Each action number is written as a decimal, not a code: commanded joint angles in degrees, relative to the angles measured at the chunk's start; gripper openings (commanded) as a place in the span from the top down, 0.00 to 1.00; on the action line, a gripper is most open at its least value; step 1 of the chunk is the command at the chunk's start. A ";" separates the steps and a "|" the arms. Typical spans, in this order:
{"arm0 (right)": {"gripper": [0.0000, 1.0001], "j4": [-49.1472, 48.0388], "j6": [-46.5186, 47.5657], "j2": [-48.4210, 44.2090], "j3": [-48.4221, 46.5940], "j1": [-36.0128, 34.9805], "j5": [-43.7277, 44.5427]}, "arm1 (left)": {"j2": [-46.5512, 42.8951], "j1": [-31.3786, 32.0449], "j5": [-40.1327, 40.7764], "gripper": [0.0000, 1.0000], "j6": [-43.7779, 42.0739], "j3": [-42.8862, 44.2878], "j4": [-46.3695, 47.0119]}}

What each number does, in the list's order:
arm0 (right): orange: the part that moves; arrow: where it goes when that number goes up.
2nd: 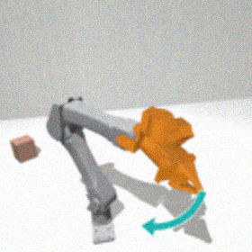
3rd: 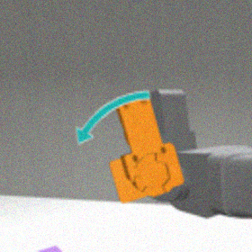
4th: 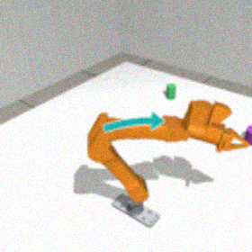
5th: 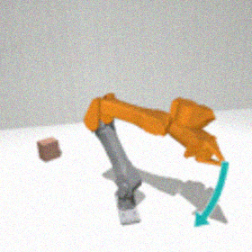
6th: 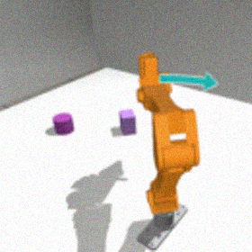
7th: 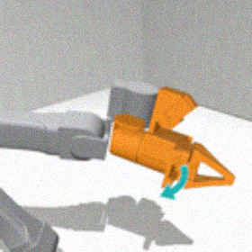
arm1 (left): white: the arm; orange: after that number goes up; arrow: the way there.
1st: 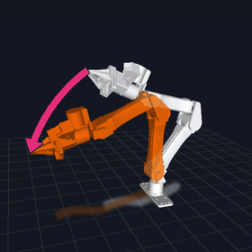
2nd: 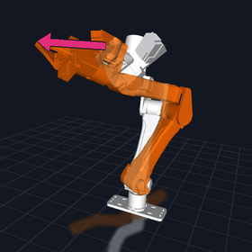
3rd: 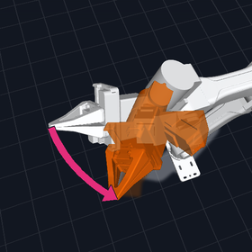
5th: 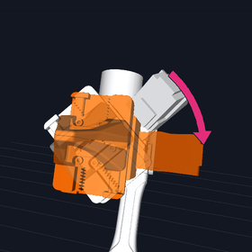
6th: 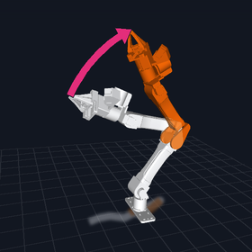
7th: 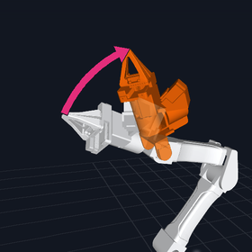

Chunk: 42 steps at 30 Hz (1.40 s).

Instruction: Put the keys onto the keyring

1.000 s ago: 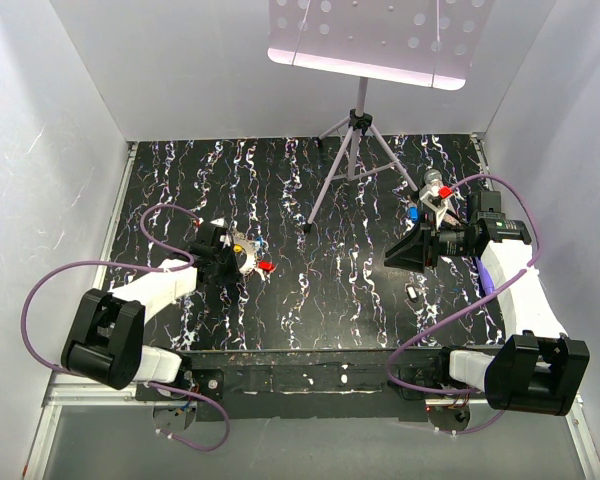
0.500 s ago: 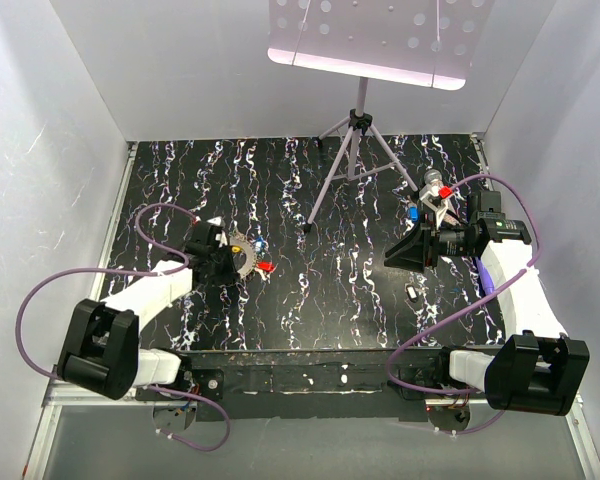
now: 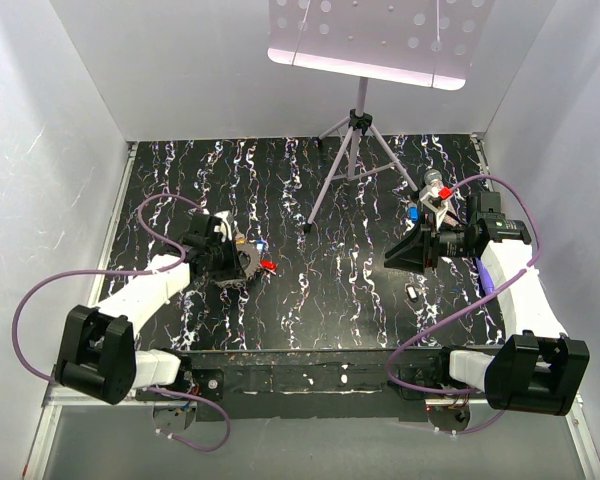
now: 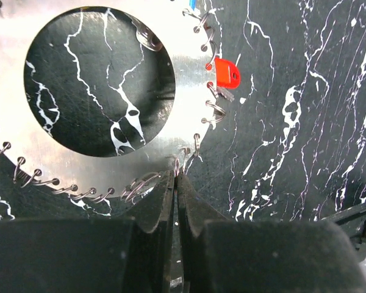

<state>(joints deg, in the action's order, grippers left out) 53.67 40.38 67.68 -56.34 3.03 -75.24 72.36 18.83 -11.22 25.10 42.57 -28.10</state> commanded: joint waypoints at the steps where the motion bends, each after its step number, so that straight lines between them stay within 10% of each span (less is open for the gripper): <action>1: 0.55 1.35 1.72 -0.09 -0.70 0.05 -2.45 | 1.47 -0.28 -3.89 1.00 -1.29 1.21 0.23; 31: 0.55 1.70 2.16 0.00 -0.79 -0.04 -2.37 | 6.75 0.15 -6.79 1.00 0.22 -0.21 4.10; 42: 0.53 10.47 14.70 -0.01 -1.14 -1.35 -4.74 | 2.00 4.80 -7.85 1.00 -15.06 16.30 -12.76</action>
<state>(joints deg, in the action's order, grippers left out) 57.47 46.19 67.68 -56.34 2.72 -76.77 77.06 20.67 -17.63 18.41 50.96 -33.74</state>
